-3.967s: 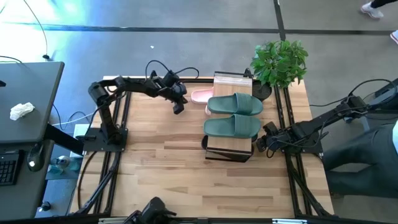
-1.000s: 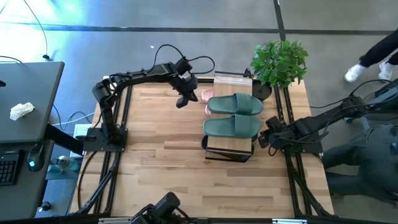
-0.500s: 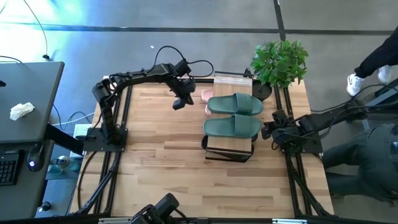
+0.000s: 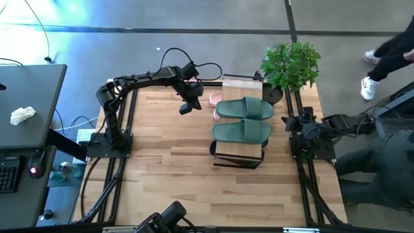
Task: Pick and place slides into the shelf
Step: Adjust the top black slipper under the shelf
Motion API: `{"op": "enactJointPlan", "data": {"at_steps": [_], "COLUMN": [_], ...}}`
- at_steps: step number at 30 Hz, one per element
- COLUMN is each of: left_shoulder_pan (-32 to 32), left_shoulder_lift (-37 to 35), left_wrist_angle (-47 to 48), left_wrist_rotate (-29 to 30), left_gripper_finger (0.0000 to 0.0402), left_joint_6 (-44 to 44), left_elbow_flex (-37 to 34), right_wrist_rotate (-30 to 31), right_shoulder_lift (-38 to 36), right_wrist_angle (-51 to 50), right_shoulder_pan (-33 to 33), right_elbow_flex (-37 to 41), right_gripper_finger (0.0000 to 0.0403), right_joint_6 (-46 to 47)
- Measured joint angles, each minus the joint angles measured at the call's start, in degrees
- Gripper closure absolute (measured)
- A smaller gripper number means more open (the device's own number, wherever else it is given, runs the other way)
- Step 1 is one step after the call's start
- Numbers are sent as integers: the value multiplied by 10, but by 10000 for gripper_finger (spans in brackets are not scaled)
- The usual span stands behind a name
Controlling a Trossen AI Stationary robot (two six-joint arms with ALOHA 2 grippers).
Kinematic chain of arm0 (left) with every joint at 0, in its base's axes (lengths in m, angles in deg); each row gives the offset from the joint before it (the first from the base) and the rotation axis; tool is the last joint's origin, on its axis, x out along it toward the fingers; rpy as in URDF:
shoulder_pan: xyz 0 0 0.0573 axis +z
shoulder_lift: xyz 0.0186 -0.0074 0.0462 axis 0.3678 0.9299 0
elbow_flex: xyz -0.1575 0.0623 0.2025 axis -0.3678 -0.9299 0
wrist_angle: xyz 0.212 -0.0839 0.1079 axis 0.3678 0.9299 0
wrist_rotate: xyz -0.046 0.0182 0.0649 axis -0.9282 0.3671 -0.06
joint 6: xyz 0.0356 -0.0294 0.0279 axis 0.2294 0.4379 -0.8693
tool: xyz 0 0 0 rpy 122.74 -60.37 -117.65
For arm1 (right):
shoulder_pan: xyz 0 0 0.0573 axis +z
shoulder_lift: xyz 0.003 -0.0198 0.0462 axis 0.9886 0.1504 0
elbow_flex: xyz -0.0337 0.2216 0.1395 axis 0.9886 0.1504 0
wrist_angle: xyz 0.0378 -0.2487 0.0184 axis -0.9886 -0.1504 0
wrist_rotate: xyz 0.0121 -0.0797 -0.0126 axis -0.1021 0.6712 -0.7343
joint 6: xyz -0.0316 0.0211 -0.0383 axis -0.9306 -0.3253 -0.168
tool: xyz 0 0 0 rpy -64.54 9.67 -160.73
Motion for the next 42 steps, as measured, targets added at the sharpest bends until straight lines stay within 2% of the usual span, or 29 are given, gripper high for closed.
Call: {"op": "enactJointPlan", "data": {"at_steps": [5,9,11,15,18,21,28,32,34,39,42], "left_shoulder_pan": [0,0,0,4,4,4,4,-3,-15,-53,-75], "left_shoulder_lift": [0,0,0,0,1,1,0,0,-1,-1,-1], "left_wrist_angle": [0,0,8,91,161,198,204,184,166,119,75], "left_wrist_rotate": [-10,-16,-17,4,25,15,12,0,-2,2,6], "left_gripper_finger": [401,401,401,401,401,401,401,401,401,401,401], "left_joint_6": [0,0,4,-21,-75,-128,-175,-171,-169,-170,-150], "left_elbow_flex": [0,0,0,0,0,0,0,0,-3,-41,-75], "right_wrist_rotate": [-10,-91,-106,-119,-159,-200,-258,-311,-303,-234,-231], "right_shoulder_lift": [-27,-26,-26,-26,-26,-16,10,17,26,67,104], "right_wrist_angle": [5,10,15,16,36,57,120,94,87,73,70], "right_shoulder_pan": [-13,-14,-11,4,20,29,29,29,29,29,29], "right_elbow_flex": [0,1,1,-1,-1,2,2,2,2,2,2], "right_gripper_finger": [403,403,403,403,403,403,403,403,403,403,403], "right_joint_6": [-15,-32,-40,-54,-119,-173,-242,-239,-224,-184,-180]}}
